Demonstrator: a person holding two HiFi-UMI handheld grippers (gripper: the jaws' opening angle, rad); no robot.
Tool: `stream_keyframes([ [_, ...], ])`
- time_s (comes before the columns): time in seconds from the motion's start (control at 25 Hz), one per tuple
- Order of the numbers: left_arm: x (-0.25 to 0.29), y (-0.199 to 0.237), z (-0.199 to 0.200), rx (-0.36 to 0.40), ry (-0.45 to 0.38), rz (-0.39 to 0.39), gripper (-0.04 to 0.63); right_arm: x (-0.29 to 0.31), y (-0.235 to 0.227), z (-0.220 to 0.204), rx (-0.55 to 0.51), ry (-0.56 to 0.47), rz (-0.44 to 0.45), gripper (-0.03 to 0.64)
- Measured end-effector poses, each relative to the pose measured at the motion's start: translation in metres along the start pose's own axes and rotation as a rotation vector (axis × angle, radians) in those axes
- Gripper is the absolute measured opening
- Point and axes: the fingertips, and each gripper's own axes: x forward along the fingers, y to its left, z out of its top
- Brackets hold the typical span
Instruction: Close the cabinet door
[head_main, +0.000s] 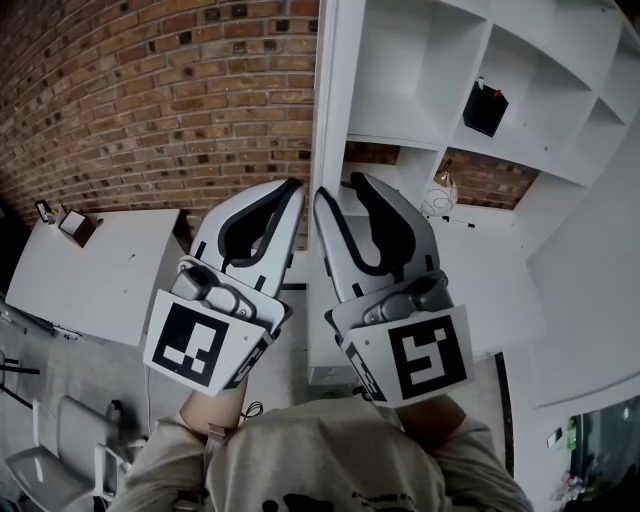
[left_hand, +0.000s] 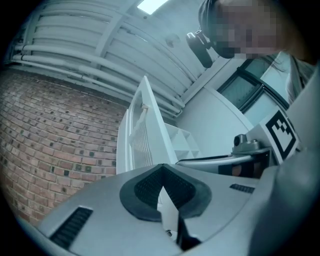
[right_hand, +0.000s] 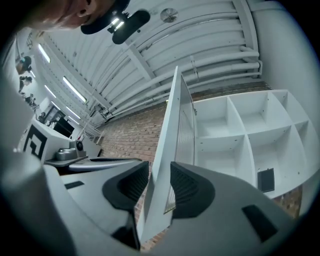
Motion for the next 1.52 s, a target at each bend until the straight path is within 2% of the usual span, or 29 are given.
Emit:
stream_keyframes([
  [0.2, -0.001, 0.004, -0.002, -0.02, -0.002, 0.003, 0.008, 0.011, 0.003, -0.006, 0.0, 0.041, -0.009, 0.13],
  [0.64, -0.004, 0.008, -0.007, -0.035, 0.005, 0.005, 0.007, 0.017, -0.004, -0.008, 0.0, 0.056, -0.083, 0.129],
  [0.96, 0.004, -0.001, -0.017, -0.065, 0.011, -0.043, 0.008, 0.007, -0.02, -0.008, 0.028, 0.064, -0.111, 0.12],
  [1.52, 0.052, -0.039, -0.037, -0.08, 0.014, -0.144, 0.008, -0.028, -0.089, -0.019, 0.123, 0.066, -0.152, 0.091],
])
